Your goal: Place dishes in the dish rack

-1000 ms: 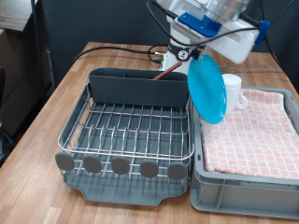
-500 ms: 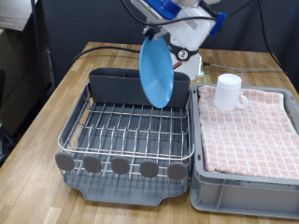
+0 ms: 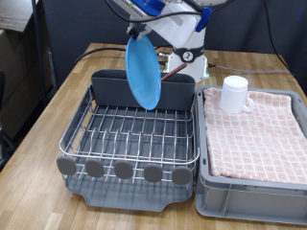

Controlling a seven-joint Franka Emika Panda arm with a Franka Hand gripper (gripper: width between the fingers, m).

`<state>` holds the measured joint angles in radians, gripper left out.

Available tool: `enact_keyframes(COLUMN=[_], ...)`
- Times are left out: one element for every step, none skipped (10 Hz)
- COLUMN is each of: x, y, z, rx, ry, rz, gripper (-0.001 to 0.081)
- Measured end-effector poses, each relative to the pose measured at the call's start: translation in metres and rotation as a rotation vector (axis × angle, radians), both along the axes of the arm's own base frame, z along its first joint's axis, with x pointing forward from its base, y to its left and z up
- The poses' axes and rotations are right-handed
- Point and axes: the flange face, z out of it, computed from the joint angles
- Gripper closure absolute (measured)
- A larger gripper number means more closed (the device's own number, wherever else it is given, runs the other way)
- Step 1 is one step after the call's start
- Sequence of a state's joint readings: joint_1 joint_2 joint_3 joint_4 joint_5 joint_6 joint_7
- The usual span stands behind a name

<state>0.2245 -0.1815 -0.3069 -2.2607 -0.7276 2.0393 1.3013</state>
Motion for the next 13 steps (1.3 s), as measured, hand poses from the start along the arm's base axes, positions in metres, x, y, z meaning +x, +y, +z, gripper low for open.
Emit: enact_keyframes(x=[0.001,0.002,0.002,0.003,0.004,0.006,0.008,0.011,0.014,0.017,0.019,0.020,0.022], y=[-0.005,-0.013,-0.023,-0.034,-0.044,-0.054,-0.063,-0.070,-0.077,-0.082,-0.086,-0.090,-0.094], z=[0.001,0.002,0.002,0.002,0.002,0.003,0.004,0.005,0.005,0.004,0.001,-0.003,-0.008], rx=[0.007,0.014,0.021,0.025,0.020,0.008,-0.007,-0.018,-0.028,-0.041,-0.052,-0.060,-0.066], ry=[-0.009,-0.014,-0.014,-0.008,-0.004,-0.006,-0.009,-0.007,0.001,0.011,0.015,0.018,0.018], rz=[0.005,0.020,0.043,0.067,0.091,0.113,0.133,0.145,0.153,0.157,0.165,0.180,0.197], gripper=[0.0787,0.0787,0.0787,0.0787,0.0787,0.0787,0.0787,0.0787,0.0787,0.0787,0.0787,0.0787,0.0787])
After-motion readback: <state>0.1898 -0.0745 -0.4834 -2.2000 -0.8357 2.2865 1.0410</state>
